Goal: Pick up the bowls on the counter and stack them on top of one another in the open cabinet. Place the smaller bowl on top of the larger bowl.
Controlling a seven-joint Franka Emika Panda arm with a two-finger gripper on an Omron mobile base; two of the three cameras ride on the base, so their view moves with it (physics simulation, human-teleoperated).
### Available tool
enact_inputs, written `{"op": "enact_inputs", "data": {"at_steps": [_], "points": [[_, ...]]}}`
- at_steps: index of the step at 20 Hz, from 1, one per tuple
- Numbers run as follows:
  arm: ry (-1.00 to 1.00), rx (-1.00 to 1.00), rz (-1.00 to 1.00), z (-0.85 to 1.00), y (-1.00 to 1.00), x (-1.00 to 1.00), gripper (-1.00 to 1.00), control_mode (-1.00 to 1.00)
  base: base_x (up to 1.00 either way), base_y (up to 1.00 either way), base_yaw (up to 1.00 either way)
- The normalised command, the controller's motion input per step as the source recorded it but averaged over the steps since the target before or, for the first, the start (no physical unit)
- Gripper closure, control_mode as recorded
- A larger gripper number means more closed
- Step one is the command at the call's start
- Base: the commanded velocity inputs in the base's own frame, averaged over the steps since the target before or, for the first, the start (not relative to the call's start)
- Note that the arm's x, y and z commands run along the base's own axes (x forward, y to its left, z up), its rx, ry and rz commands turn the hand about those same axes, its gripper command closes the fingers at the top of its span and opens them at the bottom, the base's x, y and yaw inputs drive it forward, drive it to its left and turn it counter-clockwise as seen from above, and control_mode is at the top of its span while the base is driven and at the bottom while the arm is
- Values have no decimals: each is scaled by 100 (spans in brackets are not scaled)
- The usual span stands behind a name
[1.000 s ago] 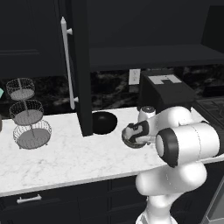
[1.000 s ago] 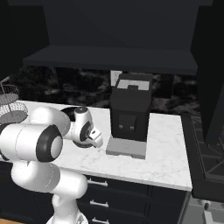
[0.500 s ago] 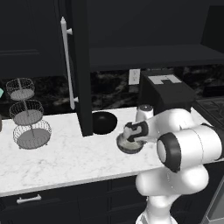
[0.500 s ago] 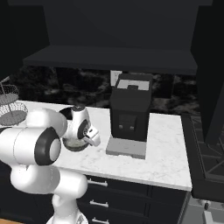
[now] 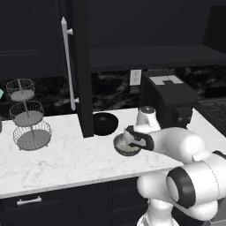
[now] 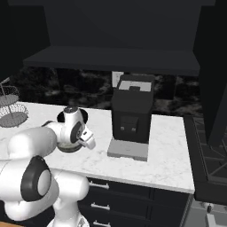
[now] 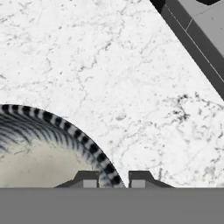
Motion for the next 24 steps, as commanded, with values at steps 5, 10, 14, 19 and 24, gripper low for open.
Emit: {"op": "enact_inputs", "data": {"at_steps": [5, 10, 14, 19, 24], "points": [[-1, 3, 0, 79, 0, -33, 100, -100, 0, 0, 0], [-5, 1, -5, 73, 15, -4, 100, -100, 0, 0, 0], [-18, 0, -12, 58, 25, 1, 100, -100, 0, 0, 0], [-16, 4, -7, 51, 29, 15, 100, -100, 0, 0, 0], [-3, 13, -1, 26, 29, 46, 100, -100, 0, 0, 0]]}}
